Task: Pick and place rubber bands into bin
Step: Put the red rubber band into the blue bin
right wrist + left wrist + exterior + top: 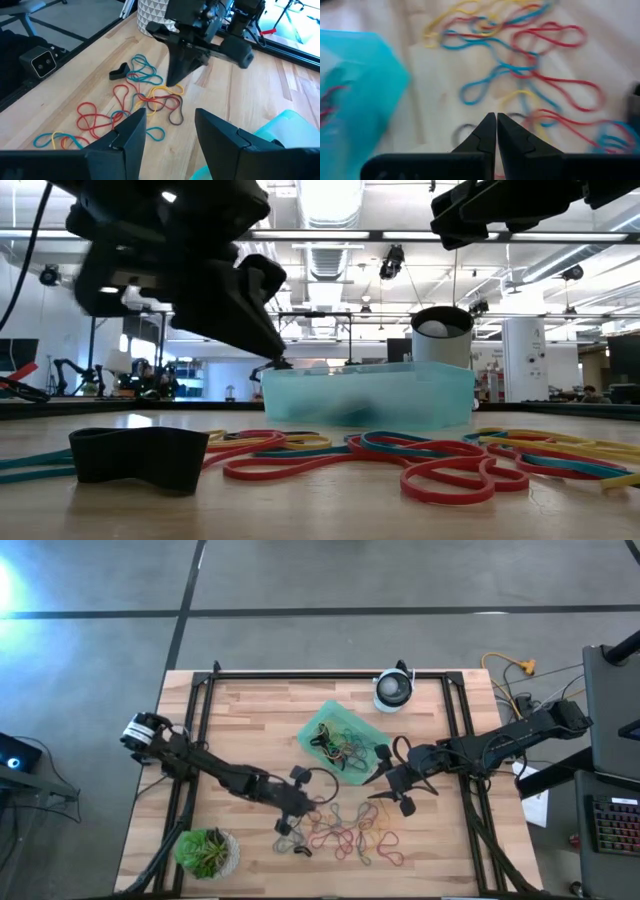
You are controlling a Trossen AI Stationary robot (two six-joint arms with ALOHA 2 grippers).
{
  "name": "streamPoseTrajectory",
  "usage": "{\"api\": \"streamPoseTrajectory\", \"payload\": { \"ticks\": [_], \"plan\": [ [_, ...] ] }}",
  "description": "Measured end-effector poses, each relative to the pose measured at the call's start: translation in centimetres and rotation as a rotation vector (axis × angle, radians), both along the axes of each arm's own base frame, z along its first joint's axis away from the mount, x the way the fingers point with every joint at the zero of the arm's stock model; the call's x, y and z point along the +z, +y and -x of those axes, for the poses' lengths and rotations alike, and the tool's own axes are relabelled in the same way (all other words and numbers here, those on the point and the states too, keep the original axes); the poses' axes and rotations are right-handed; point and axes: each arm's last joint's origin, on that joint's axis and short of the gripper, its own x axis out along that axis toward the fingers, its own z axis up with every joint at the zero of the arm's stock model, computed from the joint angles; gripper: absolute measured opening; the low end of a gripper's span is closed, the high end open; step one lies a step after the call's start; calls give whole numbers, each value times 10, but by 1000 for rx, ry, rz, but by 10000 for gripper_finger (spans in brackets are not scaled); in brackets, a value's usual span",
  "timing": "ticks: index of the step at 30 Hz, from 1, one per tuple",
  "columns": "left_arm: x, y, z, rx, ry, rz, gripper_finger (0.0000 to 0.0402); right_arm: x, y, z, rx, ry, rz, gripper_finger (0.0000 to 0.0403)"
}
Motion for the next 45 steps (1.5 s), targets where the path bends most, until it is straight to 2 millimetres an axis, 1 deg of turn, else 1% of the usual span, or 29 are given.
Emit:
{"api": "streamPoseTrajectory", "payload": {
  "ticks": [3, 6, 11, 14, 20, 23, 33, 36, 45],
  "plan": [
    [-6, -2, 3, -70, 70, 37, 0, 0, 0, 0, 0, 0, 0, 164],
    [-16, -2, 6, -68, 131, 38, 0, 0, 0, 0, -1, 1, -2, 164],
    [-20, -2, 4, -63, 132, 40, 1, 0, 0, 0, -2, 0, -2, 164],
    [-20, -2, 3, -65, 114, 45, 14, 0, 0, 0, -1, 0, -3, 164],
    [-24, -3, 1, -76, 107, 33, 54, 0, 0, 0, -2, 0, -3, 164],
    [-25, -2, 0, -74, 107, 33, 64, 0, 0, 0, -1, 0, -3, 164],
    [-26, 4, -1, -57, 107, 34, 66, 0, 0, 0, -2, 0, -2, 164],
    [-27, 5, -1, -52, 81, 42, 66, 0, 0, 0, -1, 0, -3, 164],
    [-44, 6, -6, -56, 118, 43, 66, 0, 0, 0, -2, 1, -2, 164]
  ]
}}
